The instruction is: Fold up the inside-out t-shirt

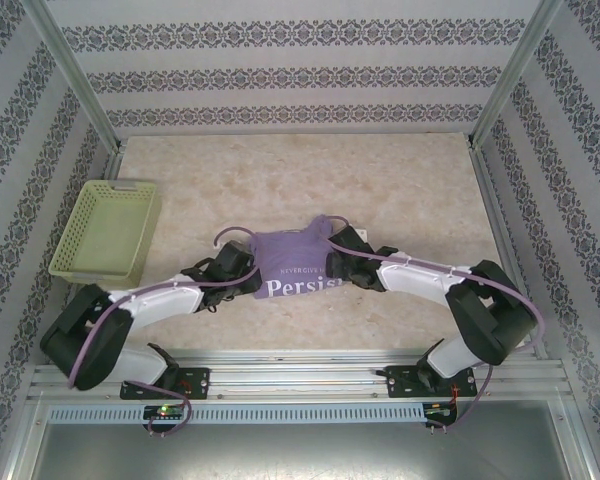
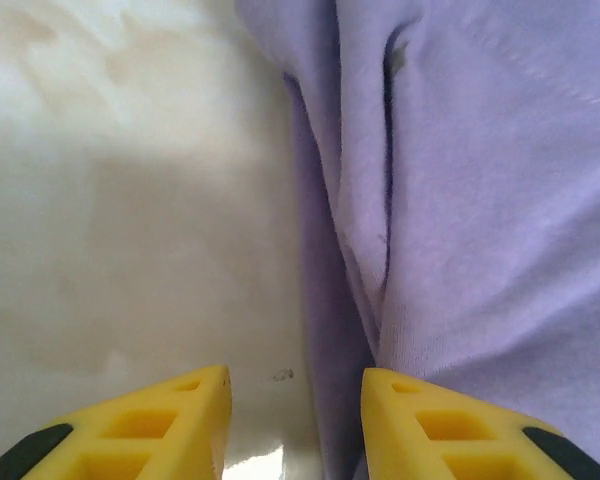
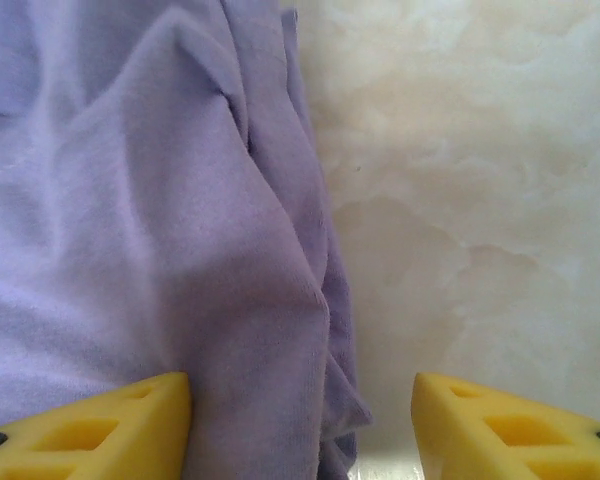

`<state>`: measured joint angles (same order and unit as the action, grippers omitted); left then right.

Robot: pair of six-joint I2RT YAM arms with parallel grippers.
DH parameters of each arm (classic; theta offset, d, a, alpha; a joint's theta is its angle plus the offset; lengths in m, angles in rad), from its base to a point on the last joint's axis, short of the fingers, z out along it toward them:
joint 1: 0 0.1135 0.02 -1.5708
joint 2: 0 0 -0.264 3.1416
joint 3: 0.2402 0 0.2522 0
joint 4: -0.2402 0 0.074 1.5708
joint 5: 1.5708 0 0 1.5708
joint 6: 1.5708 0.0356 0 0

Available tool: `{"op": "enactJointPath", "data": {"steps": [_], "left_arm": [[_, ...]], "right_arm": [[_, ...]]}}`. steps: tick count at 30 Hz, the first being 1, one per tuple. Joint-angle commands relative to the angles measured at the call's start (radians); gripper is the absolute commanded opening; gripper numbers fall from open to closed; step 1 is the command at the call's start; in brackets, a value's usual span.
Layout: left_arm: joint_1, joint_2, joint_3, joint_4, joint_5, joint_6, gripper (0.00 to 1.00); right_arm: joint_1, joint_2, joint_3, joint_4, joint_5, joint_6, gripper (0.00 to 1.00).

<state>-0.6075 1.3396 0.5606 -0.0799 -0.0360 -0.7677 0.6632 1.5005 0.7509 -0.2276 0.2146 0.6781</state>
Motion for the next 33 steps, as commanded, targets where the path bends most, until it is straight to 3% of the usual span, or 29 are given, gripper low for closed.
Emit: {"op": "enactJointPath", "data": {"steps": [1,5,10,17,23,25,27,33], "left_arm": [[0.002,-0.087,0.053,-0.06,-0.059,0.004,0.39],[0.002,-0.088,0.151,-0.07,-0.037,0.023,0.4],[0.003,0.031,0.247,-0.023,-0.005,0.023,0.41],[0.053,0.188,0.209,0.075,0.036,-0.013,0.41],[0.098,0.232,0.116,0.134,0.047,-0.029,0.41],[0.103,0.222,0.103,0.133,0.054,-0.03,0.41],[0.102,0.196,0.098,0.124,0.058,-0.027,0.41],[0.102,0.02,0.081,0.019,0.029,0.007,0.41]], "right_arm": [[-0.006,-0.079,0.053,-0.056,0.071,-0.028,0.61],[-0.002,-0.073,0.144,-0.049,0.052,-0.054,0.62],[0.002,0.057,0.279,-0.034,0.0,-0.055,0.63],[-0.04,0.277,0.361,-0.017,-0.074,-0.021,0.62],[-0.122,0.343,0.352,-0.003,-0.071,-0.032,0.38],[-0.145,0.334,0.351,-0.004,-0.08,-0.047,0.35],[-0.152,0.303,0.35,-0.017,-0.085,-0.063,0.36],[-0.101,0.11,0.29,-0.073,-0.057,-0.097,0.52]]}}
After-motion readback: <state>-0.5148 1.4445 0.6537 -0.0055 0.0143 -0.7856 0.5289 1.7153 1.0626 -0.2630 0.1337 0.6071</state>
